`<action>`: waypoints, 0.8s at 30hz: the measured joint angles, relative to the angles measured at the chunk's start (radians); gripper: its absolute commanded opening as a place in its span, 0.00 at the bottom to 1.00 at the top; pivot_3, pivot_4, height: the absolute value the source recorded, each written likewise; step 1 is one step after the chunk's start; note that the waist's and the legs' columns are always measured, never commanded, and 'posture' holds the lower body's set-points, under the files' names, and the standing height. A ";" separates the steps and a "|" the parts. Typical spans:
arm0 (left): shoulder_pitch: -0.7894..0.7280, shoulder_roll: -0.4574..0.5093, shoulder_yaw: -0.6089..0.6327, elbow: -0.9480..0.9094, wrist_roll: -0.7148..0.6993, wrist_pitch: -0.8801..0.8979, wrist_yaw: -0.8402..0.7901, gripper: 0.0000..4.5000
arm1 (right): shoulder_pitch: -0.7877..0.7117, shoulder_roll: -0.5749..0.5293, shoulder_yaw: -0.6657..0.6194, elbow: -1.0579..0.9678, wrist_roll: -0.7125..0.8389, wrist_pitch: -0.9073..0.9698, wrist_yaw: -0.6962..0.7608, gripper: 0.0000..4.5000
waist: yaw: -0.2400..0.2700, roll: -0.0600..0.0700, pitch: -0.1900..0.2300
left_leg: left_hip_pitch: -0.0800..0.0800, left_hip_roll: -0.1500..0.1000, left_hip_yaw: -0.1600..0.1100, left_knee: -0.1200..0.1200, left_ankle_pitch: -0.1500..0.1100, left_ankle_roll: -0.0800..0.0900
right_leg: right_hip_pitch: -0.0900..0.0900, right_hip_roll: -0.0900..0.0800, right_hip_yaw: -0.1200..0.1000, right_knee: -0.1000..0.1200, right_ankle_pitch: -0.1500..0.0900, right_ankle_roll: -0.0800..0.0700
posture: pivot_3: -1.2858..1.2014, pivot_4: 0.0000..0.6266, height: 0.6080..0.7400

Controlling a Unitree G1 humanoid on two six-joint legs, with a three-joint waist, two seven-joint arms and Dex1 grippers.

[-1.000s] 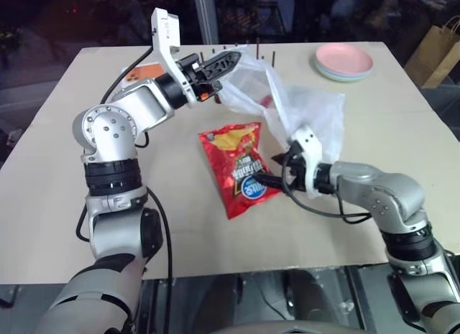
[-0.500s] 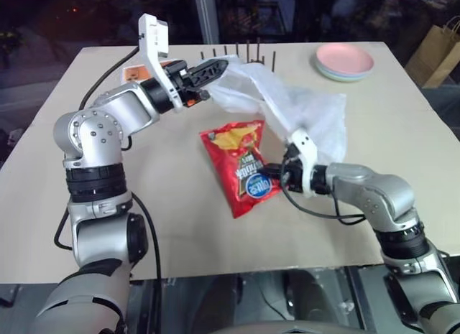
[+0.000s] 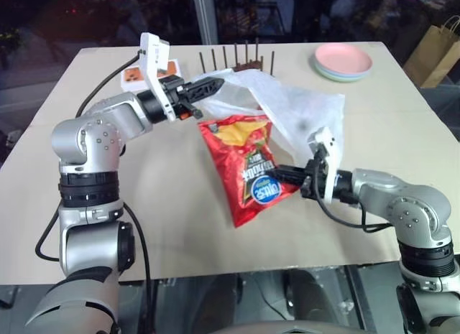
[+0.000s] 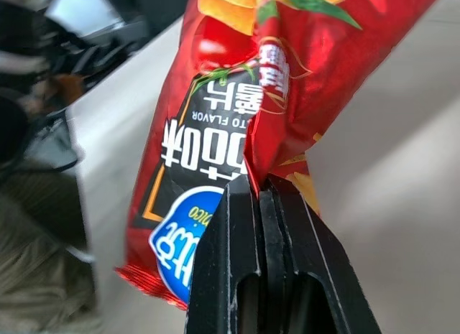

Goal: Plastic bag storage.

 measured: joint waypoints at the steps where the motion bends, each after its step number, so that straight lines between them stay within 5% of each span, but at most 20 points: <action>1: 0.003 0.003 0.002 -0.009 -0.008 0.007 -0.003 0.00 | 0.000 0.000 0.000 0.009 0.000 0.001 -0.006 0.01 | 0.000 0.000 0.000 | 0.000 0.000 0.000 0.000 0.000 0.000 | 0.000 0.000 0.000 0.000 0.000 0.000 | 0.52 0.24 1.00; 18: 0.080 0.065 0.006 -0.109 -0.007 0.028 -0.033 0.00 | -0.024 0.024 -0.216 0.128 0.240 0.103 -0.081 0.01 | -0.001 0.000 0.000 | 0.000 0.001 0.001 -0.001 0.000 0.000 | -0.001 0.001 0.001 0.000 0.000 0.000 | 0.52 0.24 1.00; 24: 0.114 0.069 -0.001 -0.162 -0.030 0.042 -0.070 0.00 | -0.092 0.082 -0.315 0.286 0.270 0.105 -0.268 0.01 | -0.001 0.000 0.000 | 0.000 0.001 0.002 -0.001 0.000 0.000 | -0.001 0.001 0.001 0.000 0.000 0.000 | 0.52 0.24 1.00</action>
